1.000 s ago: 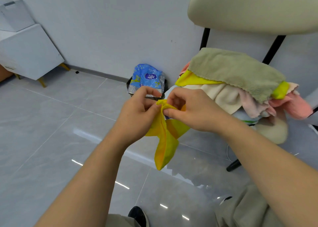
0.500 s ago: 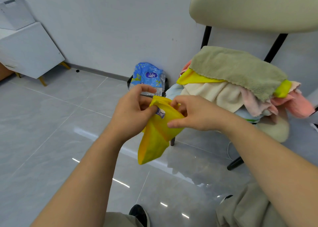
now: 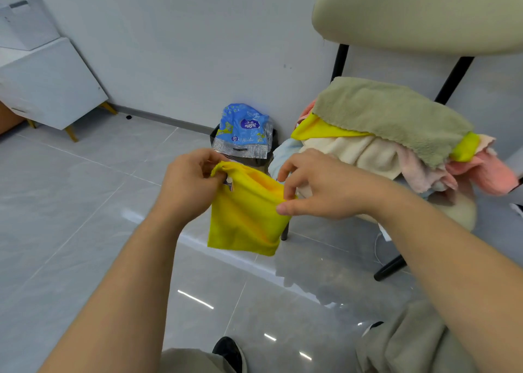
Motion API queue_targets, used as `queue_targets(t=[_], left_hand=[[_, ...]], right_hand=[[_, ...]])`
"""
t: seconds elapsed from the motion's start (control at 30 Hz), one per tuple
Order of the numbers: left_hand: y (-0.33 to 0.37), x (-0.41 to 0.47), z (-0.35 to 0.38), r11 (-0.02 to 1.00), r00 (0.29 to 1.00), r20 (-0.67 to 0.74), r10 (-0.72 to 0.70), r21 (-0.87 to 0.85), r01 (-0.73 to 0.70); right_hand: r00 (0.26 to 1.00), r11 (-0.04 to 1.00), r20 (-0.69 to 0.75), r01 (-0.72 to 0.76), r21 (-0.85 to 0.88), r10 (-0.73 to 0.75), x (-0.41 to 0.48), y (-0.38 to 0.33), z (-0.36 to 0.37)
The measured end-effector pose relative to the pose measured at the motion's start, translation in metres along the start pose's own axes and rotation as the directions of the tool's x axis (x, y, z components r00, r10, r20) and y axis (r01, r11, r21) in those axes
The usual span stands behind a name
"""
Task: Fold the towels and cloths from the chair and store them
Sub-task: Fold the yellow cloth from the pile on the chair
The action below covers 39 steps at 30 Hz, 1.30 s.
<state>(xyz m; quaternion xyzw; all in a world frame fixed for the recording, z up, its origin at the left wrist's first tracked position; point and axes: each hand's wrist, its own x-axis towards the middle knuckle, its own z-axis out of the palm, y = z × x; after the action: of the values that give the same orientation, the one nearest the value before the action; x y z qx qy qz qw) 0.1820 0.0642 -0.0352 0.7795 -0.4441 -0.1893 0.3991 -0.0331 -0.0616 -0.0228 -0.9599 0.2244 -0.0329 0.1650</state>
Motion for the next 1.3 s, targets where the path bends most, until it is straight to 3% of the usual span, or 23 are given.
queue_targets(t=[0.07,0.13,0.3,0.37,0.6,0.67,0.9,0.97,1.03,1.1,1.17,1.23,1.3], left_hand=[[0.0,0.0,-0.001,0.998,0.999,0.007,-0.037,-0.059,0.037],[0.002,-0.001,-0.002,0.988,0.997,0.03,-0.071,-0.138,0.074],[0.0,0.003,0.0,0.939,0.981,0.118,-0.152,-0.294,0.181],[-0.002,0.005,0.001,0.918,0.97,0.17,-0.176,-0.326,0.224],[-0.004,0.003,0.006,0.954,0.97,0.209,-0.125,-0.242,0.175],[-0.004,0.003,0.007,0.954,0.971,0.205,-0.126,-0.244,0.175],[-0.004,0.003,0.009,0.963,0.969,0.188,-0.159,-0.185,0.193],[-0.003,0.004,0.01,0.958,0.969,0.18,-0.172,-0.199,0.207],[-0.003,0.004,0.01,0.959,0.97,0.173,-0.172,-0.194,0.205],[-0.003,0.004,0.012,0.963,0.97,0.174,-0.172,-0.179,0.203],[-0.003,0.004,0.012,0.965,0.97,0.164,-0.177,-0.166,0.204],[-0.004,0.005,0.011,0.968,0.97,0.164,-0.177,-0.148,0.202],[-0.004,0.004,0.011,0.969,0.969,0.168,-0.182,-0.138,0.205]], right_hand=[[0.998,0.999,-0.063,-0.028,0.025,0.029,0.0,0.003,-0.002],[0.998,0.986,-0.036,-0.039,0.159,0.045,-0.001,0.002,-0.007],[0.979,0.958,-0.181,-0.043,0.285,0.097,0.001,0.008,-0.01],[0.965,0.963,-0.234,-0.054,0.265,0.119,0.003,0.009,-0.008],[0.993,0.932,-0.062,-0.076,0.355,0.105,0.002,0.006,-0.006],[0.977,0.945,-0.147,-0.102,0.312,0.154,0.005,0.006,-0.003],[0.984,0.868,-0.096,-0.084,0.49,0.15,0.007,0.008,-0.003],[0.979,0.901,-0.124,-0.096,0.424,0.163,0.008,0.008,-0.003],[0.99,0.87,-0.041,-0.096,0.483,0.132,0.007,0.005,-0.002],[0.979,0.913,-0.122,-0.104,0.394,0.164,0.01,0.007,0.003],[0.983,0.863,-0.086,-0.101,0.494,0.164,0.011,0.004,0.004],[0.98,0.892,-0.104,-0.106,0.439,0.167,0.013,0.006,0.006],[0.98,0.844,-0.072,-0.123,0.523,0.187,0.013,0.007,0.006]])
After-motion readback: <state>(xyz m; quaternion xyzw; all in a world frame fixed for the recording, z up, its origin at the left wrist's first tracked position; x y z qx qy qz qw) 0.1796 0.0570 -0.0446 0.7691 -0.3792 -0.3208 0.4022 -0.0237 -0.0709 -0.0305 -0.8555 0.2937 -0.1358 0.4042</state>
